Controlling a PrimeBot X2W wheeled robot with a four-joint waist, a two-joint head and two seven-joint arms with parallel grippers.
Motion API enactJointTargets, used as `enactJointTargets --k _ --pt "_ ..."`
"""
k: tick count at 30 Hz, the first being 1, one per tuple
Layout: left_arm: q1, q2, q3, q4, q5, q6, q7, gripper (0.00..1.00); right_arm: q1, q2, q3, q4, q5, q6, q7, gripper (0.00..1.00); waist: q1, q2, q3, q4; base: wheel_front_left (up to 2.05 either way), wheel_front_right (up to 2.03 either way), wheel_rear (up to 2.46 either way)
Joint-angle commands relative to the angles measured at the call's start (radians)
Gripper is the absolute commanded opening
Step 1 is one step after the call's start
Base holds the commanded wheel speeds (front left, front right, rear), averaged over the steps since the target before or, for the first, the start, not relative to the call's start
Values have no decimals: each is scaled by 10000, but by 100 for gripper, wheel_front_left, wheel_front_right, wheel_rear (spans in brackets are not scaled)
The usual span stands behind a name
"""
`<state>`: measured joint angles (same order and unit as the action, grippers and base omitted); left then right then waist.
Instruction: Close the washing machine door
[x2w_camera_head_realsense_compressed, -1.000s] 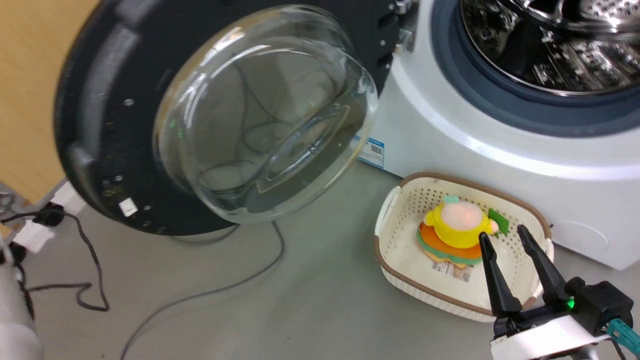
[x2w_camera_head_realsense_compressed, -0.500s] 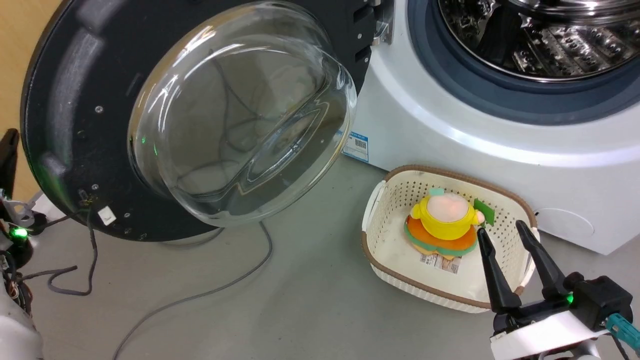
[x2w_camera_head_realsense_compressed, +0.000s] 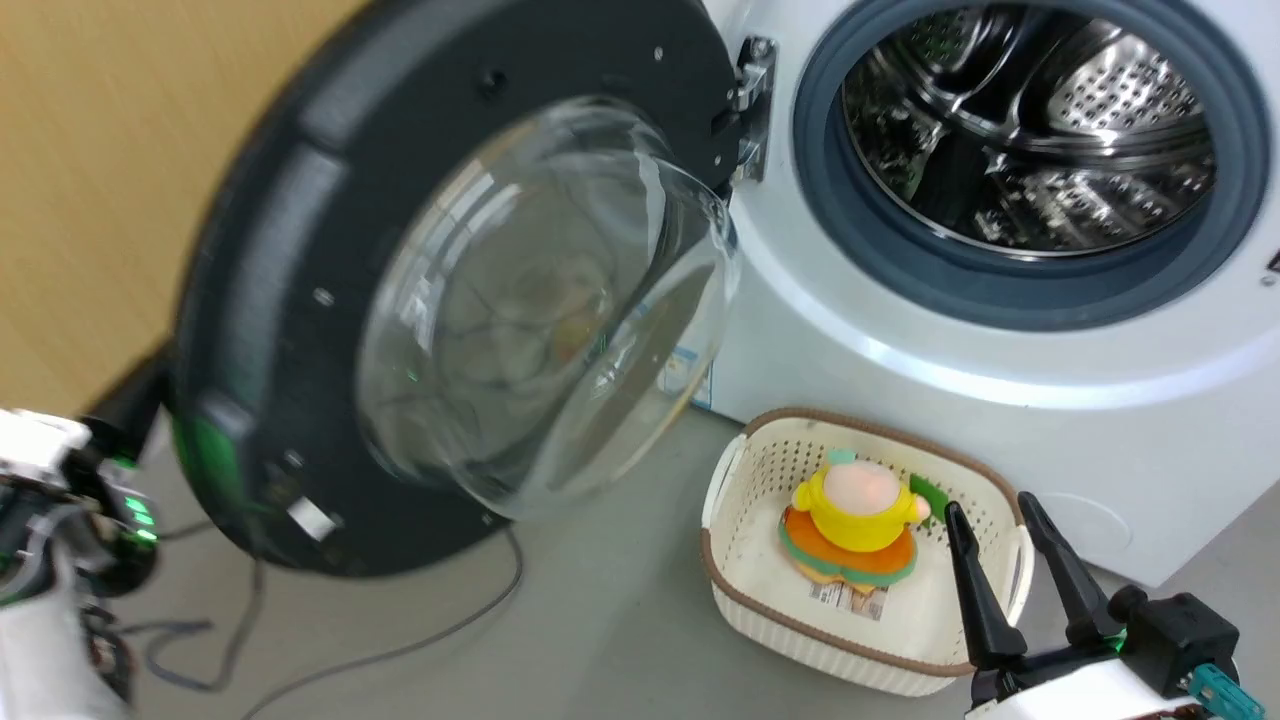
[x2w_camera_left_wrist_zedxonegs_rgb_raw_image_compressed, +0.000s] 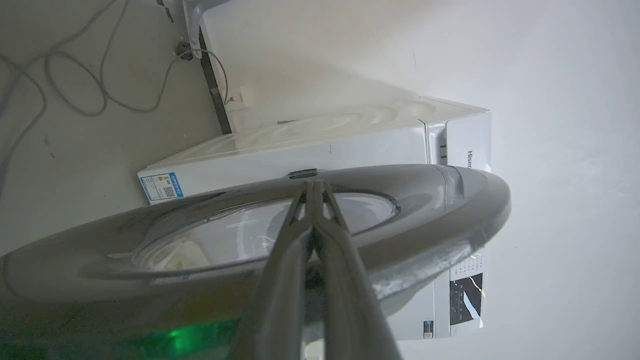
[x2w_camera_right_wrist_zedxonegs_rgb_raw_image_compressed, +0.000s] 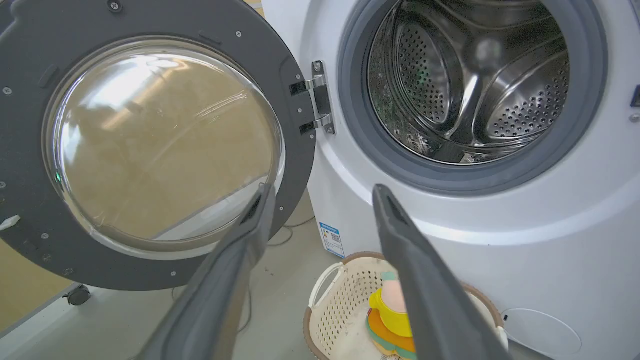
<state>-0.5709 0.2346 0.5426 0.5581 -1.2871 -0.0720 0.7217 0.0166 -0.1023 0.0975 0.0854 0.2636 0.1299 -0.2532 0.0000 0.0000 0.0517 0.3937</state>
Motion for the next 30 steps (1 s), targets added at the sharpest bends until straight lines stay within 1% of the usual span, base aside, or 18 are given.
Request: enactJointTargets --k 1,6,10,14,18,20,23,27,30 --pt "357 -403 -264 -216 5 74 303 0 140 57 -58 24 2 8 -74 100 0 0 -151 -72 0 0 0" --pt "1286 -1117 -783 -1686 -82 447 1158 0 247 169 -263 -29 3 8 -82 100 0 0 -310 -283 0 0 0" --pt "2204 -1547 -1334 -3118 -212 810 1799 0 284 240 -378 -104 -12 8 -83 100 0 0 -330 -548 0 0 0" --pt "3123 -1762 -1975 -4440 -590 1177 2306 0 291 275 -418 -109 -27 8 -84 100 0 0 -283 -886 0 0 0" --pt "3897 -1829 -2745 -5493 -1103 1532 2500 0 236 293 -496 -76 -23 8 -84 100 0 0 -239 -1297 0 0 0" --pt "4234 -1836 -3206 -5924 -1455 1681 2424 0 208 297 -524 -72 -28 8 -84 100 0 0 -196 -1531 0 0 0" --pt "4676 -1840 -3966 -6419 -1814 1767 1964 0 155 295 -541 -58 -38 8 -85 100 0 0 -125 -1963 0 0 0" --pt "5055 -1841 -5044 -6782 -2359 1720 1238 0 80 281 -547 -50 -62 8 -85 100 0 0 18 -2574 0 0 0" --pt "5095 -1842 -5698 -6783 -2570 1576 580 0 -11 258 -515 -41 -71 8 -85 100 0 0 155 -3138 0 0 0"
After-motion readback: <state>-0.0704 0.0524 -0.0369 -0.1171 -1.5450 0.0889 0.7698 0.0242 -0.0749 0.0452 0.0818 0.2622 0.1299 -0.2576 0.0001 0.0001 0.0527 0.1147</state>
